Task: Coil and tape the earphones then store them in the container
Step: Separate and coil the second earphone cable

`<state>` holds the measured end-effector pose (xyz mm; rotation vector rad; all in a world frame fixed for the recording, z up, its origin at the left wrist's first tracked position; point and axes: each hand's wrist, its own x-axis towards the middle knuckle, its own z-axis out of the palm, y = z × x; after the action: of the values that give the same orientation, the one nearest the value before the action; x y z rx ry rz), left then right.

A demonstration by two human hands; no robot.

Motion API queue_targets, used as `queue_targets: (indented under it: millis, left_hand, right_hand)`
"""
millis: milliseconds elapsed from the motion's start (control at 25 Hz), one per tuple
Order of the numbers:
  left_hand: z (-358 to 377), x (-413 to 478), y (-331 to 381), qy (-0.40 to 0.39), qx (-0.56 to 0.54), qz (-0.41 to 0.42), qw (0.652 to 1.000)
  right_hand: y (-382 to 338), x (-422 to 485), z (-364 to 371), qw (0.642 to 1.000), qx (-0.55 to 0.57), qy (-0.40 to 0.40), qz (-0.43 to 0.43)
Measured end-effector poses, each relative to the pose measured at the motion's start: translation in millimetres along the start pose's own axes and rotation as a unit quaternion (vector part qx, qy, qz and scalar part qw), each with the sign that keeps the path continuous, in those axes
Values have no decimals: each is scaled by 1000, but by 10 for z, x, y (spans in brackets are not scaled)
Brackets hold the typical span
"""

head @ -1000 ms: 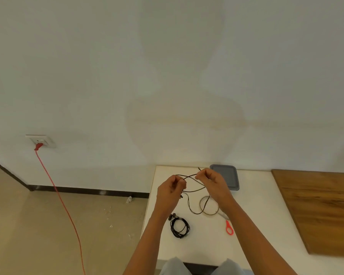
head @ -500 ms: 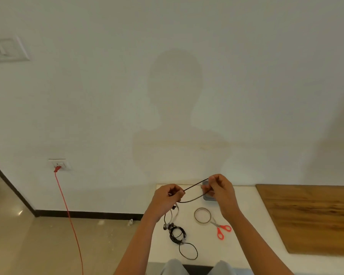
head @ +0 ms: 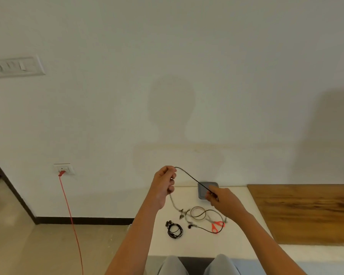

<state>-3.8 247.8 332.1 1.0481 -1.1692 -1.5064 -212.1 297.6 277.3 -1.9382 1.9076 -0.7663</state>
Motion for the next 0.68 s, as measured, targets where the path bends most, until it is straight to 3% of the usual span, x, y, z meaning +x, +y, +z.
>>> queue_targets:
  millis: [80,160,320,400,480,560,680]
  left_hand:
    - [-24,-3,61,6,16,11,1000]
    - [-2,-27,69,-13,44,17,999]
    - [158,-109,42,-50,127,29,990]
    - [203,-127,63,-63,181,52,980]
    - [206,-122,111,-59,189,67,978]
    - [157,-118,145,-67,207,77,973]
    - [-43,-100,34,-110,303,92,942]
  right_hand:
    - [5,-39,-20,990,138,-15,34]
    - [-100,-56,-77,955,291,-44,44]
    - [-509,-1,-237,907,411,-90,29]
    - [-655,44,-309,897,437,-69,20]
    - [-748,67,-362,920,390,-38,-6]
    - [-781,102,-376,920,390,26,-9]
    - [-755,178,-479,840,524,136,42]
